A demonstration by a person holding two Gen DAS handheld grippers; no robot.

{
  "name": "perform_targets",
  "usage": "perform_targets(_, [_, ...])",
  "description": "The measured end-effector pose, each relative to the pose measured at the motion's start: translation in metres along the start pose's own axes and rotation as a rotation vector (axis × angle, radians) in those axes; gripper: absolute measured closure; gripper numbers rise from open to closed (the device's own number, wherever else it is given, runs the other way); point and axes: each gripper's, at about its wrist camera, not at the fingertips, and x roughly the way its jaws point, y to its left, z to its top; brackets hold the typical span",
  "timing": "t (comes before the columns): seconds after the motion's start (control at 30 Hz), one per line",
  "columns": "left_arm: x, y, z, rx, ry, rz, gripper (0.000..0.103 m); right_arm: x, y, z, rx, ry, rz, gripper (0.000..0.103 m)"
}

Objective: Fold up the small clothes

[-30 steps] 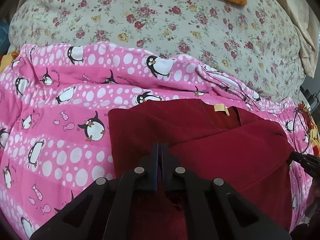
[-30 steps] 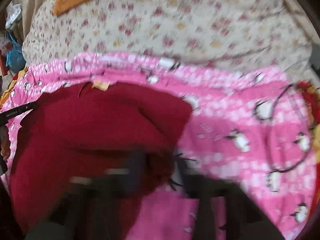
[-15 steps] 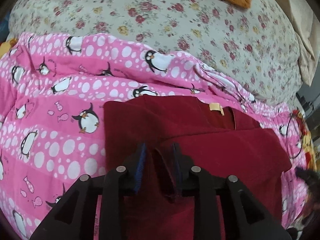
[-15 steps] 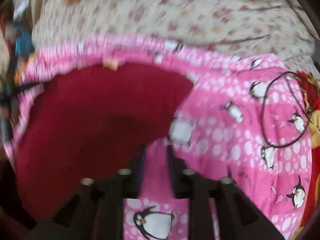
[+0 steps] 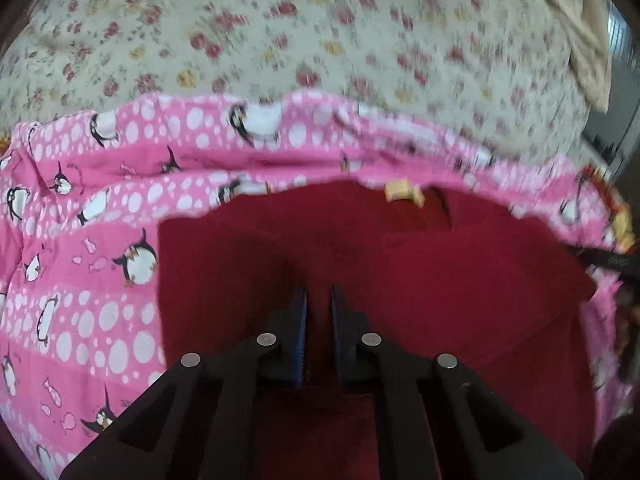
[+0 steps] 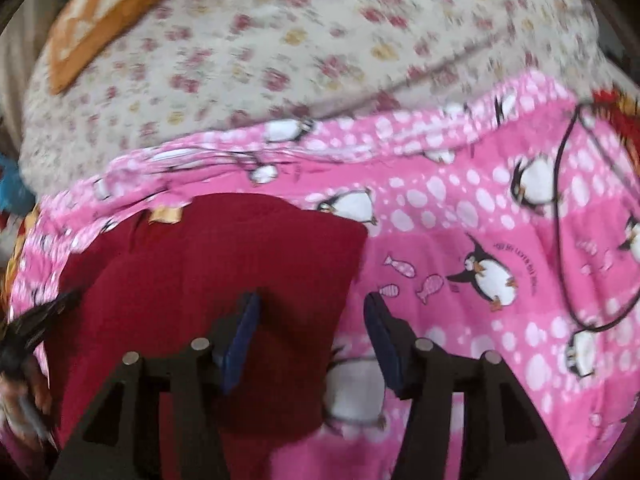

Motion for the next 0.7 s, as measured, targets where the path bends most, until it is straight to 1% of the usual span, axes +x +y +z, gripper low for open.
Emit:
perform_targets(0.07, [-0.010, 0.010, 0.007, -0.029, -0.033, 0.004, 0.103, 0.010, -0.005, 0.006, 0.077, 0.016, 0.056, 0.046])
perform_targets(0.1, [-0.013, 0.019, 0.010, -0.046, -0.048, 0.030, 0.103, 0.009, -0.005, 0.008, 0.099, 0.004, 0.081, 0.045])
perform_targets(0.17, [-0.008, 0.030, 0.010, -0.073, -0.025, 0.047, 0.103, 0.007, -0.002, 0.010, 0.117, -0.039, 0.134, 0.039])
perform_targets(0.2, [0.002, 0.035, 0.008, -0.100, 0.013, 0.038, 0.103, 0.006, -0.001, 0.009, 0.121, -0.059, 0.144, 0.034])
perform_targets(0.23, [0.009, 0.035, 0.005, -0.104, 0.037, 0.039, 0.103, 0.010, 0.002, 0.008, 0.112, -0.062, 0.119, 0.034])
perform_targets(0.27, [0.013, 0.034, 0.003, -0.096, 0.048, 0.050, 0.103, 0.017, 0.005, 0.007, 0.094, -0.032, 0.078, 0.034])
perform_targets(0.33, [0.017, 0.027, -0.001, -0.057, 0.056, 0.089, 0.103, 0.027, 0.008, 0.005, 0.054, 0.033, 0.000, 0.043])
perform_targets(0.37, [0.016, 0.026, -0.002, -0.046, 0.051, 0.097, 0.102, 0.022, 0.010, 0.002, 0.043, 0.019, -0.006, 0.043])
perform_targets(0.4, [0.015, 0.025, -0.001, -0.041, 0.047, 0.097, 0.102, 0.012, 0.012, 0.000, 0.025, -0.013, -0.010, 0.043])
perform_targets(0.47, [0.015, 0.026, -0.002, -0.047, 0.047, 0.097, 0.102, -0.001, 0.018, -0.002, -0.030, -0.045, -0.044, 0.043])
perform_targets(0.53, [0.018, 0.030, -0.005, -0.069, 0.055, 0.098, 0.099, 0.002, 0.031, -0.006, -0.133, -0.021, -0.079, 0.045])
perform_targets(0.57, [0.019, 0.031, -0.005, -0.076, 0.057, 0.100, 0.096, 0.010, 0.036, -0.009, -0.197, -0.003, -0.133, 0.045])
perform_targets(0.6, [0.020, 0.031, -0.006, -0.081, 0.058, 0.101, 0.095, 0.018, 0.036, -0.011, -0.228, 0.006, -0.195, 0.045])
perform_targets(0.67, [0.019, 0.032, -0.006, -0.087, 0.057, 0.099, 0.094, 0.022, 0.032, -0.010, -0.206, 0.009, -0.232, 0.046])
perform_targets(0.7, [0.018, 0.032, -0.006, -0.093, 0.059, 0.096, 0.094, 0.016, 0.029, -0.009, -0.166, 0.002, -0.213, 0.049])
